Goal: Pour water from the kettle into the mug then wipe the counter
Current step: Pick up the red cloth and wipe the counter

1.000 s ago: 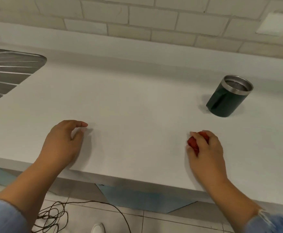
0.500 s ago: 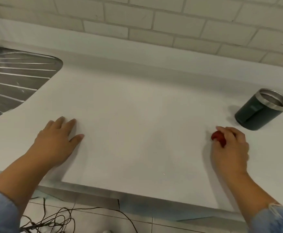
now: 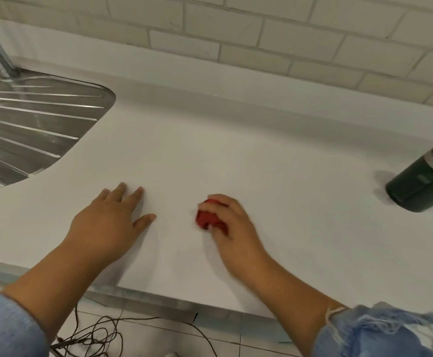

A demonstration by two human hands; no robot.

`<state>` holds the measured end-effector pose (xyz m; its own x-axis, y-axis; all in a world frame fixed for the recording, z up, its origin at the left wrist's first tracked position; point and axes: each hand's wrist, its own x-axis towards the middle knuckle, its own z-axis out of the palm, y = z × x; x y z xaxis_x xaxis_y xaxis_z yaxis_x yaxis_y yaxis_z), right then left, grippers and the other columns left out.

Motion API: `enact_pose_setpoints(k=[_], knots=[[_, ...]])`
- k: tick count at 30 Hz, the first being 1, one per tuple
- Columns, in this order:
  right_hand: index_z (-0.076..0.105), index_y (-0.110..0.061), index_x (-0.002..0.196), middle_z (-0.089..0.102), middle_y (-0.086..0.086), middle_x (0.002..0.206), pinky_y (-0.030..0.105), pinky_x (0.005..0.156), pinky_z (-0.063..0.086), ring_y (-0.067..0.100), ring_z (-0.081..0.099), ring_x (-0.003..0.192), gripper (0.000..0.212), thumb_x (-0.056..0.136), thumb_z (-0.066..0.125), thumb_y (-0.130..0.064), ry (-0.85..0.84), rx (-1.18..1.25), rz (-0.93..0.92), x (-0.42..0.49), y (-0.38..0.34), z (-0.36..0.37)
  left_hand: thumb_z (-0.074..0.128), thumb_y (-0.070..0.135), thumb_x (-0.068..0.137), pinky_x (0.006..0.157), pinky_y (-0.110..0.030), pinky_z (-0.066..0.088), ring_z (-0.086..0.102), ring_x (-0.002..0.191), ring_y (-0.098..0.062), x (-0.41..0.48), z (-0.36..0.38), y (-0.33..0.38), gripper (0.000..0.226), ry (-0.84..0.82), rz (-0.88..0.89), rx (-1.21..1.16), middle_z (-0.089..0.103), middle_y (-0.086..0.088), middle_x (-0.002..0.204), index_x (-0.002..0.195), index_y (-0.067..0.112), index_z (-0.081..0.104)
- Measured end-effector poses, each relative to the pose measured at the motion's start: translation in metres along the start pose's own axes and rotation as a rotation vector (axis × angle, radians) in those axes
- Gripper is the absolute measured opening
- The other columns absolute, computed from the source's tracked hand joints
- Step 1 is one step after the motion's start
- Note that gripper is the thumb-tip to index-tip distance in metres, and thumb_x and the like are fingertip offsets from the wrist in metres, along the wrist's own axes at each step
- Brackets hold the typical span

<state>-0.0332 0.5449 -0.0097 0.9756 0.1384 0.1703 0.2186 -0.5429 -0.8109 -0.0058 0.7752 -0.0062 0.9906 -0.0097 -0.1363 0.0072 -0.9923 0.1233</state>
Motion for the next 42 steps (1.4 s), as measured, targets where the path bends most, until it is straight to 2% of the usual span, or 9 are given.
enact_pose_setpoints(k=[3,6,8,12,19,26,29,34,42], knots=[[0.067,-0.021,0.106,0.058,0.004,0.118,0.005,0.099,0.031,0.012,0.054,0.112,0.045,0.077,0.062,0.013,0.230,0.100,0.111,-0.012,0.011,-0.049,0.017,0.071,0.082,0.112,-0.042,0.029,0.016,0.144,-0.024,0.000,0.002,-0.003,0.074,0.007,0.002,0.001,0.014,0.001,0.158,0.147,0.037,0.011],[0.065,-0.039,0.102,0.052,-0.007,0.120,0.011,0.101,0.035,0.010,0.050,0.115,0.043,0.082,0.065,-0.002,0.316,-0.168,0.217,-0.046,0.042,-0.094,0.018,0.068,0.085,0.109,-0.042,0.032,0.015,0.144,-0.024,0.000,0.002,-0.002,0.070,0.002,0.001,-0.002,0.013,0.002,0.158,0.147,0.037,0.011],[0.066,-0.035,0.110,0.046,-0.008,0.126,0.026,0.102,0.036,0.020,0.045,0.120,0.036,0.082,0.067,-0.012,0.289,-0.380,0.280,-0.065,0.053,-0.096,0.019,0.063,0.088,0.106,-0.043,0.035,0.020,0.143,-0.024,-0.001,0.000,-0.002,0.064,0.020,0.008,0.004,0.018,0.002,0.157,0.147,0.036,0.016],[0.062,-0.021,0.122,0.043,0.006,0.135,0.032,0.104,0.030,0.027,0.042,0.123,0.043,0.080,0.069,-0.014,0.223,-0.498,0.210,-0.061,0.040,-0.049,0.030,0.046,0.094,0.097,-0.040,0.042,0.044,0.130,-0.022,0.001,-0.011,-0.019,0.050,0.154,0.003,-0.201,0.041,0.003,0.146,0.141,0.031,0.036],[0.052,-0.019,0.133,0.039,0.006,0.141,0.042,0.111,0.034,0.030,0.034,0.132,0.046,0.087,0.057,-0.012,0.098,-0.363,-0.028,0.001,-0.031,0.080,0.040,0.030,0.093,0.104,-0.044,0.035,0.043,0.128,-0.028,-0.008,-0.015,-0.081,0.042,0.298,-0.152,-0.395,0.050,-0.006,0.139,0.133,0.021,0.049],[0.057,-0.026,0.122,0.044,-0.006,0.135,0.010,0.108,0.026,-0.002,0.042,0.123,0.048,0.090,0.047,0.008,-0.138,0.118,0.008,0.053,-0.066,0.087,0.039,0.030,0.094,0.099,-0.045,0.039,0.044,0.126,-0.028,-0.019,-0.014,-0.125,0.042,0.259,-0.305,-0.354,0.046,-0.003,0.141,0.133,0.020,0.048],[0.058,-0.023,0.123,0.048,-0.007,0.134,0.011,0.104,0.031,0.002,0.045,0.125,0.042,0.090,0.052,0.003,-0.175,-0.044,-0.250,0.028,-0.034,0.018,0.036,0.029,0.095,0.099,-0.043,0.040,0.042,0.128,-0.027,-0.021,-0.009,-0.134,0.043,0.221,-0.321,-0.284,0.040,-0.001,0.146,0.135,0.016,0.047],[0.056,-0.030,0.130,0.041,-0.004,0.147,0.038,0.107,0.037,0.028,0.036,0.138,0.037,0.093,0.052,-0.037,-0.557,-0.504,-0.706,-0.001,0.017,-0.044,0.035,0.026,0.096,0.103,-0.044,0.038,0.031,0.138,-0.029,-0.022,-0.005,-0.134,0.045,0.189,-0.271,-0.233,0.034,-0.005,0.150,0.139,0.012,0.041],[0.063,-0.030,0.123,0.043,-0.004,0.147,0.038,0.115,0.029,0.027,0.025,0.143,0.033,0.091,0.060,-0.036,-0.819,-0.366,-0.916,0.089,-0.043,0.096,0.034,0.018,0.097,0.109,-0.037,0.032,0.031,0.139,-0.021,-0.026,-0.007,-0.142,0.042,0.300,-0.280,-0.376,0.040,0.001,0.147,0.137,0.014,0.045]])
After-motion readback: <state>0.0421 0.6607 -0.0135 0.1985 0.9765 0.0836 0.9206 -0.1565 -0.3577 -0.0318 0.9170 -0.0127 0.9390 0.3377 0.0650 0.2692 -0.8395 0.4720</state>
